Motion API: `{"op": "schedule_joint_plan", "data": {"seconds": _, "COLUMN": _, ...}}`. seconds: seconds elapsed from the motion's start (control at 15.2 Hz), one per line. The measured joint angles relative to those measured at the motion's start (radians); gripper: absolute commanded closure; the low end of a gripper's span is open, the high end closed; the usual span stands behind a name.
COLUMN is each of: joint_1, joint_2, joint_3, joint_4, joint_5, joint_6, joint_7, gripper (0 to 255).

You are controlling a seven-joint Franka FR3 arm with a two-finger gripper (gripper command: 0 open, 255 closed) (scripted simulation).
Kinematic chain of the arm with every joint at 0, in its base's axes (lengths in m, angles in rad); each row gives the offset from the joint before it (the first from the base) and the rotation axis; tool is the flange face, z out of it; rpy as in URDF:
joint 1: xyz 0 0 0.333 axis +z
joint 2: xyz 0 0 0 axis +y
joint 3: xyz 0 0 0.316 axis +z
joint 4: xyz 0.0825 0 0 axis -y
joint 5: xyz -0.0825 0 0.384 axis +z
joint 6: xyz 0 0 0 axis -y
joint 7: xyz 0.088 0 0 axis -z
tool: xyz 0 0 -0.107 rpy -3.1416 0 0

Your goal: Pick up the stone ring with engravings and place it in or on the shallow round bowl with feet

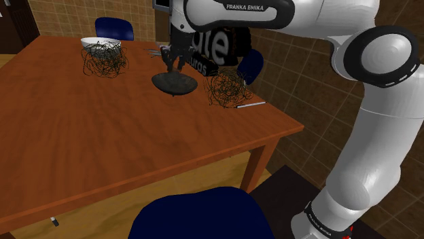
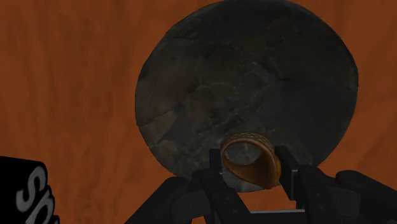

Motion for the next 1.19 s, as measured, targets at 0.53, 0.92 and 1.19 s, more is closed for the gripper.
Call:
{"op": "schedule_joint_plan", "data": {"seconds": 0.53, "joint_1": -0.012, "joint_2": -0.008, "joint_3": -0.004, "joint_4": -0.093, "joint_5": -0.001, "joint_6": 0.086, "joint_7": 0.012, "gripper": 255}}
{"op": "schedule_joint_plan", "data": {"seconds": 0.92, "joint_1": -0.013, "joint_2": -0.008, "joint_3": -0.004, "joint_4": -0.095, "joint_5": -0.001, "joint_6": 0.088, "joint_7": 0.012, "gripper": 0}}
{"op": "schedule_joint_plan", "data": {"seconds": 1.19, "joint_1": -0.013, "joint_2": -0.008, "joint_3": -0.004, "joint_4": -0.095, "joint_5": -0.001, "joint_6": 0.088, "joint_7": 0.012, "gripper": 0}}
